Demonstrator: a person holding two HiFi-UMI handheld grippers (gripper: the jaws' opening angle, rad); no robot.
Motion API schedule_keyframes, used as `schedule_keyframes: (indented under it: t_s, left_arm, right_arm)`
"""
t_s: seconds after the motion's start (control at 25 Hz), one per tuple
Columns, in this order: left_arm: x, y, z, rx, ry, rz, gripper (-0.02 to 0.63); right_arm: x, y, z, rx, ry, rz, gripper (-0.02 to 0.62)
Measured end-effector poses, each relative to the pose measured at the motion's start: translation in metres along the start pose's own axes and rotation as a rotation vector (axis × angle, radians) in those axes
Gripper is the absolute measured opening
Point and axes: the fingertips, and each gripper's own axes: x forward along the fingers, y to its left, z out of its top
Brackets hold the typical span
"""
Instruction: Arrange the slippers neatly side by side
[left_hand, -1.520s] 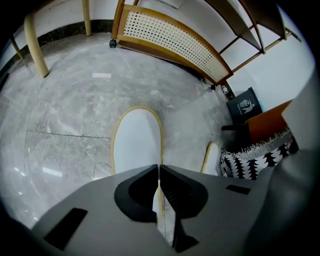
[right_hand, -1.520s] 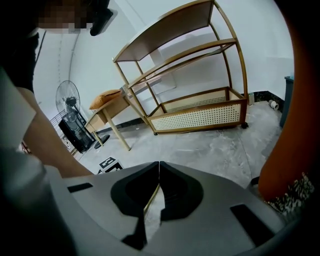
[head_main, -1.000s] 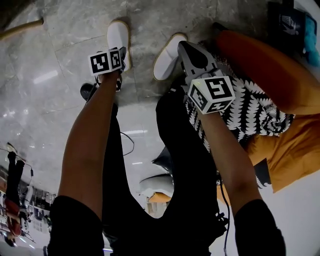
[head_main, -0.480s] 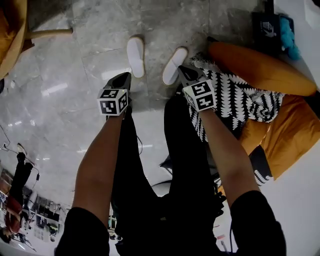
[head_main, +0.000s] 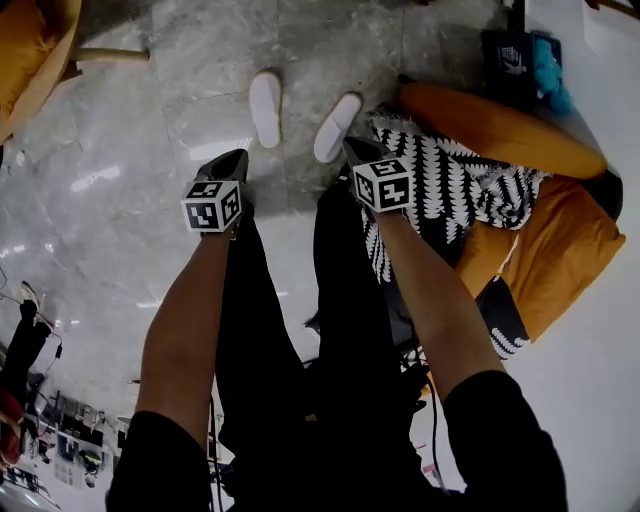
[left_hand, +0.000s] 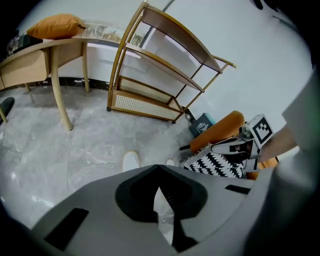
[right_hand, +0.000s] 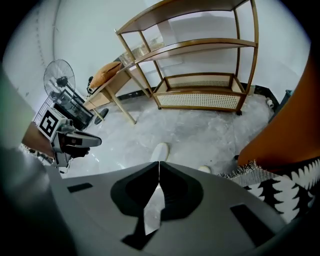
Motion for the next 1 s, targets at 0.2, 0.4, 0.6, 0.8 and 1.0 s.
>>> schedule_keyframes:
  t_s: [0.2,0.4,0.6,0.8,1.0]
  left_arm:
    - [0.010,0.022,-0.005,0.022,0.036,-0.020,0.015]
    - [0.030,0.038,-0.018,0.110,0.084,-0.033,0.015]
    - [0.055,0.037,-0.018,0.123,0.048,-0.067,0.015]
    - [0.077,0.025,-0.048,0.121,0.087,-0.246,0.015]
    - [0.099,0.033,-0.077,0.121,0.090,-0.285,0.015]
  right_arm:
    - [0.023,-0.004,-0.016,-0.083,0.092,-0.030,0.032]
    - [0.051,-0.008,-0.037,-0.362,0.216,0.057,0.032]
    - [0.087,-0.021,-0.076,-0.728,0.399,0.136,0.034]
    - [0.131,-0.029,-0.112,-0.982,0.528,0.199,0.090]
    - [0.163,-0.047,-0.149,-1.227,0.637,0.274,0.115]
